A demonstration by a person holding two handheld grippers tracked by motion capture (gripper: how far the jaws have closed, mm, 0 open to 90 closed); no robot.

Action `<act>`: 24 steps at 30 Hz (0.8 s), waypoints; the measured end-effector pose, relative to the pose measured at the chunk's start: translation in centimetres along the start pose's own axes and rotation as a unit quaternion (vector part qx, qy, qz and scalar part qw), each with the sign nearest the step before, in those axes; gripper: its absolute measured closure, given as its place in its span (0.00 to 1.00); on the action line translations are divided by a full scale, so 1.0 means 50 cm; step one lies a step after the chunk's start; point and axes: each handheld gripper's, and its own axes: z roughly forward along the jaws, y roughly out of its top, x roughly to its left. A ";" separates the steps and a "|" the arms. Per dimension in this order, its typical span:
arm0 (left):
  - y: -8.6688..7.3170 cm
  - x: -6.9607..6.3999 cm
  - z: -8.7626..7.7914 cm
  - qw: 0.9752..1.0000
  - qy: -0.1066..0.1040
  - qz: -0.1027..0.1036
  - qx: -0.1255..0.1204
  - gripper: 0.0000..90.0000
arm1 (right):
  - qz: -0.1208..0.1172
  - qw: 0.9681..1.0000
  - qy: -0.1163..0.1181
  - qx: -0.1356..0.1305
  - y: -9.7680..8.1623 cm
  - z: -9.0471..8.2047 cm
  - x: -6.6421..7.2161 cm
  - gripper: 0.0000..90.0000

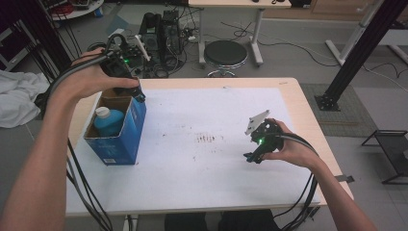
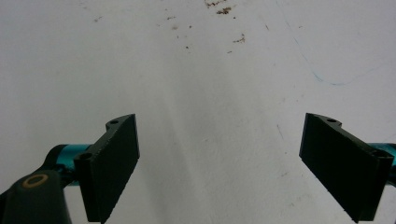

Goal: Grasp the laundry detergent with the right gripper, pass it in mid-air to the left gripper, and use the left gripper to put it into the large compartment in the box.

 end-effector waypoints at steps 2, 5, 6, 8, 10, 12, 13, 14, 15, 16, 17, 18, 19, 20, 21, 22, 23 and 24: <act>0.017 -0.007 0.003 1.000 -0.003 0.019 0.008 0.34 | 0.002 1.000 -0.002 0.002 0.000 -0.001 0.000 0.13; 0.043 -0.025 0.017 0.999 -0.013 0.033 0.002 0.34 | -0.007 1.000 -0.005 -0.004 0.001 -0.001 -0.003 0.13; 0.053 -0.032 0.022 0.999 -0.017 0.037 0.000 0.34 | -0.005 1.000 -0.005 -0.003 0.001 -0.002 -0.003 0.13; 0.070 -0.044 0.035 0.999 -0.022 0.046 -0.006 0.34 | -0.005 1.000 -0.008 0.000 0.001 -0.003 -0.003 0.13; 0.084 -0.058 0.049 0.998 -0.032 0.055 -0.010 0.34 | -0.003 1.000 -0.006 0.003 0.000 -0.005 -0.002 0.13; 0.095 -0.072 0.067 0.997 -0.039 0.065 -0.015 0.34 | -0.001 1.000 -0.008 0.003 -0.001 -0.008 -0.002 0.13; 0.101 -0.076 0.074 0.996 -0.045 0.076 -0.008 0.34 | 0.002 1.000 -0.006 0.005 -0.002 -0.010 -0.002 0.13; 0.106 -0.083 0.085 0.996 -0.050 0.075 -0.010 0.34 | 0.002 1.000 -0.006 0.004 -0.002 -0.011 -0.003 0.13; 0.111 -0.089 0.093 0.995 -0.051 0.082 -0.007 0.34 | 0.001 1.000 -0.012 0.005 -0.002 -0.014 -0.005 0.13; 0.115 -0.095 0.102 0.995 -0.054 0.082 -0.009 0.34 | 0.000 1.000 -0.012 0.007 -0.002 -0.016 -0.006 0.13; 0.119 -0.098 0.108 0.995 -0.054 0.089 -0.002 0.34 | 0.003 1.000 -0.011 0.006 -0.002 -0.019 -0.007 0.13; 0.122 -0.103 0.117 0.995 -0.054 0.089 -0.002 0.34 | 0.004 1.000 -0.014 0.005 -0.001 -0.020 -0.007 0.13; 0.125 -0.108 0.126 0.995 -0.052 0.083 -0.003 0.34 | 0.002 1.000 -0.011 0.012 0.000 -0.025 -0.010 0.13; 0.127 -0.110 0.135 0.995 -0.051 0.082 0.000 0.30 | -0.002 1.000 -0.011 0.010 0.000 -0.026 -0.012 0.13; 0.129 -0.112 0.144 0.995 -0.052 0.086 0.004 0.25 | 0.002 1.000 -0.015 0.011 0.000 -0.028 -0.012 0.13; 0.130 -0.116 0.154 0.995 -0.059 0.084 0.002 0.25 | 0.003 1.000 -0.014 0.010 0.000 -0.028 -0.012 0.13; 0.131 -0.119 0.163 0.994 -0.064 0.090 0.008 0.25 | 0.001 1.000 -0.013 0.009 -0.001 -0.028 -0.012 0.13; 0.131 -0.123 0.172 0.994 -0.066 0.089 0.009 0.25 | 0.001 1.000 -0.013 0.011 -0.001 -0.028 -0.012 0.13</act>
